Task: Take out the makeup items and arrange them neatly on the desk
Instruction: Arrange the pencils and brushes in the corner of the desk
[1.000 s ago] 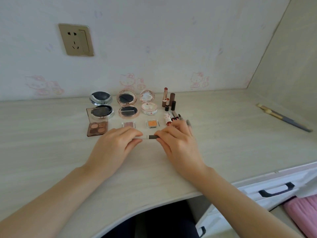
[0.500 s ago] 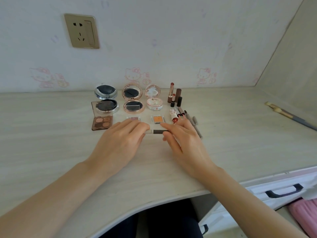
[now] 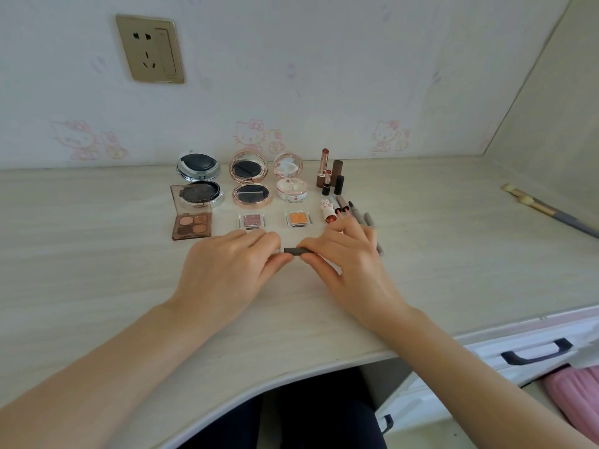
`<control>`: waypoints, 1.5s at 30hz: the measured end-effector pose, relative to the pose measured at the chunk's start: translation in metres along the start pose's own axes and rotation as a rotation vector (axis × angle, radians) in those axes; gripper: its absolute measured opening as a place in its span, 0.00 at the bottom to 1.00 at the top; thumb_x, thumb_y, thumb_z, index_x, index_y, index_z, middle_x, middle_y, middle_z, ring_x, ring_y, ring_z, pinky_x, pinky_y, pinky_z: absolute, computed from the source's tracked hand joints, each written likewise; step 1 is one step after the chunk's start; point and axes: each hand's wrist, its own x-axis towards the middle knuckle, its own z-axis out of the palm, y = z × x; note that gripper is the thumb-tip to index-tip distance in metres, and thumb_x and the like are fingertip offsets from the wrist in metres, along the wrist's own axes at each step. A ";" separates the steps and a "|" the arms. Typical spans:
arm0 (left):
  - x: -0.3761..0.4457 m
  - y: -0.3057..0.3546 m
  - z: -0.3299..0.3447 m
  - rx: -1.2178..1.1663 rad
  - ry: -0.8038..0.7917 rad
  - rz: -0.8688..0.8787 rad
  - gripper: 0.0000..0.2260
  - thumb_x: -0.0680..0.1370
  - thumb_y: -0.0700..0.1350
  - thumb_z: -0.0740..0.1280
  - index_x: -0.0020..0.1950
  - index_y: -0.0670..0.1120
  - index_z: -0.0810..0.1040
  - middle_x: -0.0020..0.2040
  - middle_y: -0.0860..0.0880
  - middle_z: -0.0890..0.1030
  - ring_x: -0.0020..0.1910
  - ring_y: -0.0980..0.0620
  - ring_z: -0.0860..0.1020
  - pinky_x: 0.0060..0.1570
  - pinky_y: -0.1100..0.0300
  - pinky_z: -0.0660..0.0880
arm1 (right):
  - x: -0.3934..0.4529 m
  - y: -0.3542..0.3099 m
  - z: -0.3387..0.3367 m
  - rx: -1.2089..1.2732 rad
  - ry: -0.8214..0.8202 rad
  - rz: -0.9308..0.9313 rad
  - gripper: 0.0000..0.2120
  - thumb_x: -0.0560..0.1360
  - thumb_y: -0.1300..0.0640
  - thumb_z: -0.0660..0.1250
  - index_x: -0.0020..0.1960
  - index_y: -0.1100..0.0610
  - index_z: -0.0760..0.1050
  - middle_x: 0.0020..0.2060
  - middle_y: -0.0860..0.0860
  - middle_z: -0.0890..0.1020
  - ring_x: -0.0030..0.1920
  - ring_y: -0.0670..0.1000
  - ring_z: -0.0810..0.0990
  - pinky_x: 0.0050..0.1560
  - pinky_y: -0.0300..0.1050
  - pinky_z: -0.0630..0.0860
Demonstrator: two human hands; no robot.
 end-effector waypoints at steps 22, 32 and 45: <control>-0.003 -0.003 0.001 -0.036 -0.117 -0.183 0.27 0.73 0.73 0.46 0.28 0.51 0.57 0.21 0.52 0.63 0.23 0.47 0.68 0.23 0.61 0.55 | 0.000 0.003 0.004 -0.106 0.149 -0.195 0.07 0.77 0.55 0.68 0.50 0.56 0.84 0.42 0.45 0.83 0.50 0.52 0.72 0.50 0.49 0.66; 0.000 -0.001 -0.008 -0.043 -0.123 -0.106 0.23 0.75 0.67 0.54 0.37 0.48 0.70 0.32 0.55 0.74 0.25 0.49 0.70 0.22 0.62 0.59 | 0.001 0.009 0.003 -0.014 0.184 -0.038 0.08 0.73 0.58 0.71 0.52 0.57 0.83 0.45 0.47 0.84 0.48 0.56 0.76 0.45 0.54 0.72; 0.006 0.001 0.002 -0.302 -0.047 -0.230 0.12 0.77 0.35 0.63 0.59 0.41 0.79 0.43 0.53 0.69 0.34 0.53 0.69 0.38 0.59 0.68 | 0.004 0.014 -0.010 0.159 0.198 0.318 0.11 0.72 0.62 0.72 0.55 0.56 0.82 0.39 0.45 0.80 0.49 0.51 0.73 0.49 0.36 0.71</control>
